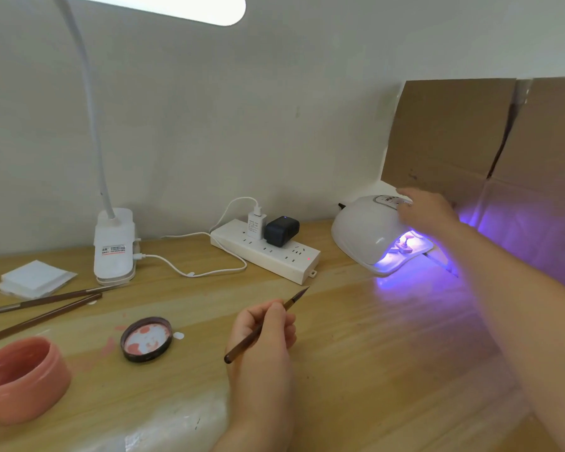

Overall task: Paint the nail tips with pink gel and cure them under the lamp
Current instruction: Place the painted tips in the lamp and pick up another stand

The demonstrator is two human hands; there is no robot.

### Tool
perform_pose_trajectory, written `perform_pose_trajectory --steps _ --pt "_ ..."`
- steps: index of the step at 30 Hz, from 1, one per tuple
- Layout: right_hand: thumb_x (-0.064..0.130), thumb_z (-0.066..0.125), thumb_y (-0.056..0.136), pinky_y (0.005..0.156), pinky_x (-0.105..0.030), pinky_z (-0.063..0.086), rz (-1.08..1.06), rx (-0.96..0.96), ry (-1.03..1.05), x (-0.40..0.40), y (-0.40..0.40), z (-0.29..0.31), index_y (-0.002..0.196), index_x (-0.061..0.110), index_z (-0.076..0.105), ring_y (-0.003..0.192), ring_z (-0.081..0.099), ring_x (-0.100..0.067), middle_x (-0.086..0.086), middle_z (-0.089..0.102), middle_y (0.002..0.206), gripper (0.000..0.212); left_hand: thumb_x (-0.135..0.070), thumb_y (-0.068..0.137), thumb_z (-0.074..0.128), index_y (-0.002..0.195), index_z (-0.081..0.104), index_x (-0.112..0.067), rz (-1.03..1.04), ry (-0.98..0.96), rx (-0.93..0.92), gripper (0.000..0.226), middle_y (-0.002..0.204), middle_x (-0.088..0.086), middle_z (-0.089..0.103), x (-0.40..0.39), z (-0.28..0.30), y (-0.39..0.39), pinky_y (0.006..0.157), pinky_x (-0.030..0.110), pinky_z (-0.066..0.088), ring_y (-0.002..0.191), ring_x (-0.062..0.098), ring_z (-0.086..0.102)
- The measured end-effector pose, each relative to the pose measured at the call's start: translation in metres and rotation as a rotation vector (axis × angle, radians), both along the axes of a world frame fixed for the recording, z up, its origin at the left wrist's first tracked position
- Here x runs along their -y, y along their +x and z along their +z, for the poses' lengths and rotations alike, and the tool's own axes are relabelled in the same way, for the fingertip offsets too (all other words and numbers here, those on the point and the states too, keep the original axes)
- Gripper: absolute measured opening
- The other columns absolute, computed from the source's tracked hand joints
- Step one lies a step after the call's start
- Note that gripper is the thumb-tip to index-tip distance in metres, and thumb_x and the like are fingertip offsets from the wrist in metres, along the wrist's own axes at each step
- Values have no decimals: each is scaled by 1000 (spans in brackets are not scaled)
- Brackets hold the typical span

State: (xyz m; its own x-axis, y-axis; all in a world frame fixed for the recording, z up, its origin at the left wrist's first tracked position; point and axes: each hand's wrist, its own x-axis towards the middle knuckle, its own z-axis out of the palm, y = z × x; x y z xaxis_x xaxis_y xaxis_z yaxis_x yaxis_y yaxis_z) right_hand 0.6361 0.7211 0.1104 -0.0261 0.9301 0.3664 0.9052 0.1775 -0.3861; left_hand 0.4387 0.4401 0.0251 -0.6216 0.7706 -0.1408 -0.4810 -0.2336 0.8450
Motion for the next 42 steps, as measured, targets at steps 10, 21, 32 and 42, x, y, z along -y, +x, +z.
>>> perform_pose_trajectory --steps 10,21,32,42 --pt "20 35 95 92 -35 44 78 338 -138 -18 -1 15 129 24 57 118 51 -28 -6 56 134 41 -10 93 60 86 69 -10 -7 2 -11 11 63 0 68 -1 -2 1 66 28 49 56 4 59" --pt "21 57 87 95 -46 43 73 77 31 69 -15 -16 134 3 41 117 47 -40 -23 53 123 52 -17 92 62 82 67 -16 -40 -51 -95 12 66 -6 67 0 0 1 61 19 50 61 6 58" --pt "10 46 88 67 -24 52 750 -213 -150 302 -122 -10 124 48 55 67 61 -9 14 71 81 53 -5 89 68 86 68 -23 -27 189 -556 18 79 -7 72 82 20 -42 69 17 51 76 4 66" --pt "-6 39 84 68 -19 51 1034 -519 -466 392 -246 -8 115 34 68 91 66 -9 11 72 102 58 -15 91 63 109 72 -17 184 190 -1424 20 102 -12 68 211 32 -176 89 25 50 102 6 63"
